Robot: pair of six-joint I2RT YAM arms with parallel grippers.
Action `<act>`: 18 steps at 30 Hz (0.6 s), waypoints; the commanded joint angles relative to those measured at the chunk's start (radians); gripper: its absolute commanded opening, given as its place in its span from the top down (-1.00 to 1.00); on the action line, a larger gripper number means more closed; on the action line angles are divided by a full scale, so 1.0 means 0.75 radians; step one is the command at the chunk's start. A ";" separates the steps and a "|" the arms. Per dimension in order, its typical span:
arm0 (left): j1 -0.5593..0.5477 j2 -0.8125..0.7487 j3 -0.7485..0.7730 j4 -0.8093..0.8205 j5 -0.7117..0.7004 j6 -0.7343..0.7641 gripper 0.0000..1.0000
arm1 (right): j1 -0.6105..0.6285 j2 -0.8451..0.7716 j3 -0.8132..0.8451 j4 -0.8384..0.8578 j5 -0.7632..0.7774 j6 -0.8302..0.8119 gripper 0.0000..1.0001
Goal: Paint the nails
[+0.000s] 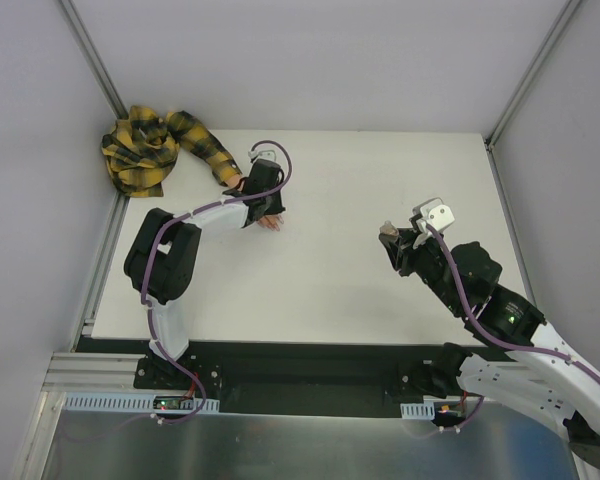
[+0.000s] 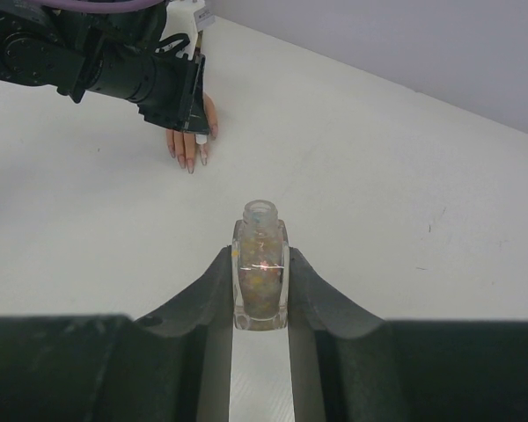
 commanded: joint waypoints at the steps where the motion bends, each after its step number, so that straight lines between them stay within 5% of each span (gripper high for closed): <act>1: 0.018 -0.034 0.046 0.012 -0.040 0.020 1.00 | -0.009 -0.008 -0.005 0.074 -0.012 0.020 0.99; 18: 0.018 -0.051 0.006 0.014 0.024 -0.019 1.00 | -0.015 -0.008 -0.005 0.076 -0.022 0.024 1.00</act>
